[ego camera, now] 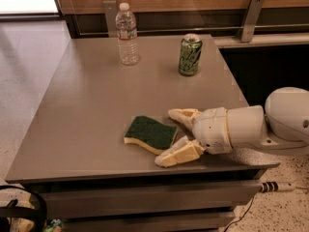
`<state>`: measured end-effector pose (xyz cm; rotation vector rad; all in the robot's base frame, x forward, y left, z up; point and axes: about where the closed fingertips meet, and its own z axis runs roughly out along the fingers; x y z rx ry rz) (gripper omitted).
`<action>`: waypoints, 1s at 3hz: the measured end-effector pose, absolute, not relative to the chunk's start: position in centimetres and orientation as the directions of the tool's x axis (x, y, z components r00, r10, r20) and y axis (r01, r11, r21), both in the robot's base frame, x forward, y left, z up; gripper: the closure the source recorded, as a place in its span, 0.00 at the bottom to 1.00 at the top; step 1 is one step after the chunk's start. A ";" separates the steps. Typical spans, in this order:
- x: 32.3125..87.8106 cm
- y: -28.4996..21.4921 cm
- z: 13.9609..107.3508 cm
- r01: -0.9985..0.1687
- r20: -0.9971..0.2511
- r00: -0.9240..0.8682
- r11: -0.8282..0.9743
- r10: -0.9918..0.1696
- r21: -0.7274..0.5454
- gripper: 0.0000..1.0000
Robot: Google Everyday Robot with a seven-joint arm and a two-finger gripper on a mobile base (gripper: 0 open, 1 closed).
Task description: Move sponge near water bottle
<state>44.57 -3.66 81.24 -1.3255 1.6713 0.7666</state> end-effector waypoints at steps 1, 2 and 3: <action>44.6 -3.0 81.0 -0.969 -0.890 -0.081 0.244 -0.449 -0.035 0.44; 44.6 -2.9 81.0 -0.970 -0.890 -0.080 0.243 -0.449 -0.035 0.68; 44.5 -2.8 81.0 -0.970 -0.890 -0.079 0.241 -0.450 -0.036 0.98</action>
Offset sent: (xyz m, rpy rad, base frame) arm 0.0003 0.0065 -0.0028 -0.0001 0.0047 0.0070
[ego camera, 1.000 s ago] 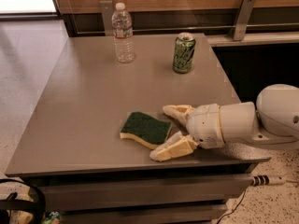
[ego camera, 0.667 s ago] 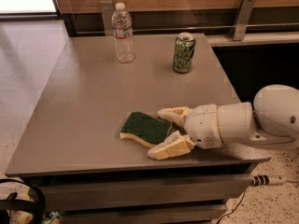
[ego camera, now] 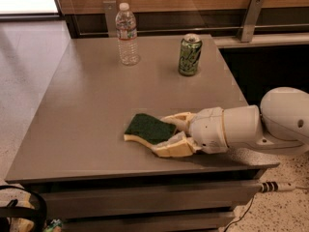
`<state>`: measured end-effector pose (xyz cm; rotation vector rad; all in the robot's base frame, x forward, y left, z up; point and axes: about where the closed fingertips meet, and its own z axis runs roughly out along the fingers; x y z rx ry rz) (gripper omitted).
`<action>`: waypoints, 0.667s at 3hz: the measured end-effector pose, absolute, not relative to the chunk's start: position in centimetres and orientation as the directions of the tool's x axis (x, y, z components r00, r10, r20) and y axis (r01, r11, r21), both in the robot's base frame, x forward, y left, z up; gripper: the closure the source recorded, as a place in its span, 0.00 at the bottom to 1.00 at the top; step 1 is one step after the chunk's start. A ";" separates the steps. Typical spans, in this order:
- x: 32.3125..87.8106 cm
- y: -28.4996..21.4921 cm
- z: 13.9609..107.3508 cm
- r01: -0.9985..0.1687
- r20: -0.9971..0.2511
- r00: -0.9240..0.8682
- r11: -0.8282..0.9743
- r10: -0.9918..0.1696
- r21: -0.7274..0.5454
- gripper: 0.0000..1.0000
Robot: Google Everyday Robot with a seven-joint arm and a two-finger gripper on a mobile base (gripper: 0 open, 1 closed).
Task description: Move sponge near water bottle
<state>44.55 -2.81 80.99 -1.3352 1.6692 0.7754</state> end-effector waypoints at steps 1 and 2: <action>44.5 -2.7 81.0 -0.970 -0.890 -0.078 0.239 -0.450 -0.036 1.00; 44.5 -2.7 81.0 -0.970 -0.890 -0.078 0.239 -0.450 -0.036 1.00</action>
Offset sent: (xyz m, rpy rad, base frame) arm 0.0204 -0.0047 0.0579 -0.0416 -0.0289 -0.0861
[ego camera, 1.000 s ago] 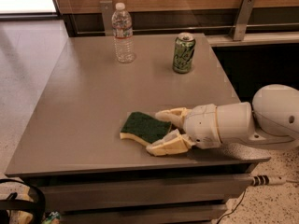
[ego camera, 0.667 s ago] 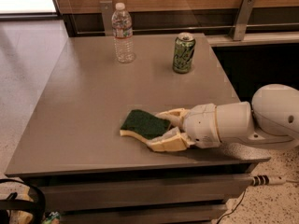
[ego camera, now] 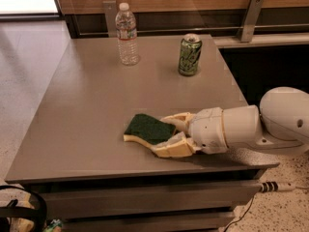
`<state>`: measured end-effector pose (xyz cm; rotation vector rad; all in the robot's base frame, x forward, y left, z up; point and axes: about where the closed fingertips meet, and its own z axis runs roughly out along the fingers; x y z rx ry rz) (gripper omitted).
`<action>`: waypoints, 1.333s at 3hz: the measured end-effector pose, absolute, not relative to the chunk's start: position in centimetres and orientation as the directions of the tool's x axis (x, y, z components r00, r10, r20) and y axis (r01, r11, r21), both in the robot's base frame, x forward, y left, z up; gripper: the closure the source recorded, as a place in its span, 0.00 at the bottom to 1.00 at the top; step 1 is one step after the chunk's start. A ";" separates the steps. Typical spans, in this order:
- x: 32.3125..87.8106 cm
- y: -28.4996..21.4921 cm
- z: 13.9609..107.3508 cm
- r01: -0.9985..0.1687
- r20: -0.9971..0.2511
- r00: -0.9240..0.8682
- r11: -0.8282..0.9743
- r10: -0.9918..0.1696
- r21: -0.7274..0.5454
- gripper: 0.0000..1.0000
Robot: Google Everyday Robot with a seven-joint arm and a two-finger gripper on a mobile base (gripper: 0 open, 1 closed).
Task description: Move sponge near water bottle
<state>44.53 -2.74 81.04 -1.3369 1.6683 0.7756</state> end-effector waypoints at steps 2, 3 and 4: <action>44.5 -2.7 81.1 -0.970 -0.890 -0.078 0.240 -0.450 -0.036 1.00; 44.5 -2.7 81.1 -0.970 -0.890 -0.078 0.240 -0.450 -0.036 1.00; 44.6 -2.8 81.4 -0.969 -0.889 -0.077 0.244 -0.452 -0.040 1.00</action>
Offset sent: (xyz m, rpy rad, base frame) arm 0.0435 0.0268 0.1235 -0.0929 -0.0599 -0.2050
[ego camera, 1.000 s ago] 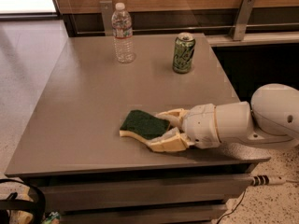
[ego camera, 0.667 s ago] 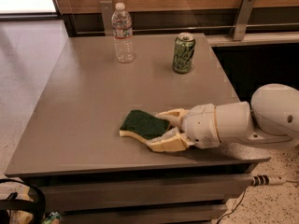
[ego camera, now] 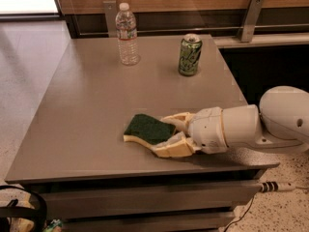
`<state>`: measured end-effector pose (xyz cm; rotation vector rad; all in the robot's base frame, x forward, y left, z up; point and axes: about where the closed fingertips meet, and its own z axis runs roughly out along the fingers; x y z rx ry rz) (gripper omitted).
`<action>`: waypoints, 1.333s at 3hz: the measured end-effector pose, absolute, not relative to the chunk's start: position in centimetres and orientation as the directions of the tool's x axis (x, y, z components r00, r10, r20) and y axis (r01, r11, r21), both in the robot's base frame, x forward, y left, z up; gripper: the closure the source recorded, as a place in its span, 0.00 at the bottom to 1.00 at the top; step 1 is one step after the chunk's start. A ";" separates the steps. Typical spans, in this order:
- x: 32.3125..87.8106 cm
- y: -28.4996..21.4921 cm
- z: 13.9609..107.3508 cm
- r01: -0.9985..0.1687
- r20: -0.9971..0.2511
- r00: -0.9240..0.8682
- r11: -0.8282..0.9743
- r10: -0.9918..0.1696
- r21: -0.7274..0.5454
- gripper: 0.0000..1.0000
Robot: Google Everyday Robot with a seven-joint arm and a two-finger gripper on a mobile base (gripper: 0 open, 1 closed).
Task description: Move sponge near water bottle
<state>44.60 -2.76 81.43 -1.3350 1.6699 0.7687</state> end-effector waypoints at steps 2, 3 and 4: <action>46.0 -3.1 90.0 -0.930 -0.869 -0.078 0.349 -0.488 -0.113 1.00; 46.0 -3.1 90.0 -0.930 -0.869 -0.078 0.349 -0.488 -0.113 1.00; 47.1 -2.3 90.4 -0.931 -0.856 -0.087 0.347 -0.510 -0.112 1.00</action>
Offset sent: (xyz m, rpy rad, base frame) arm 0.0132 -0.0051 0.0633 -0.0465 -0.0587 -0.0828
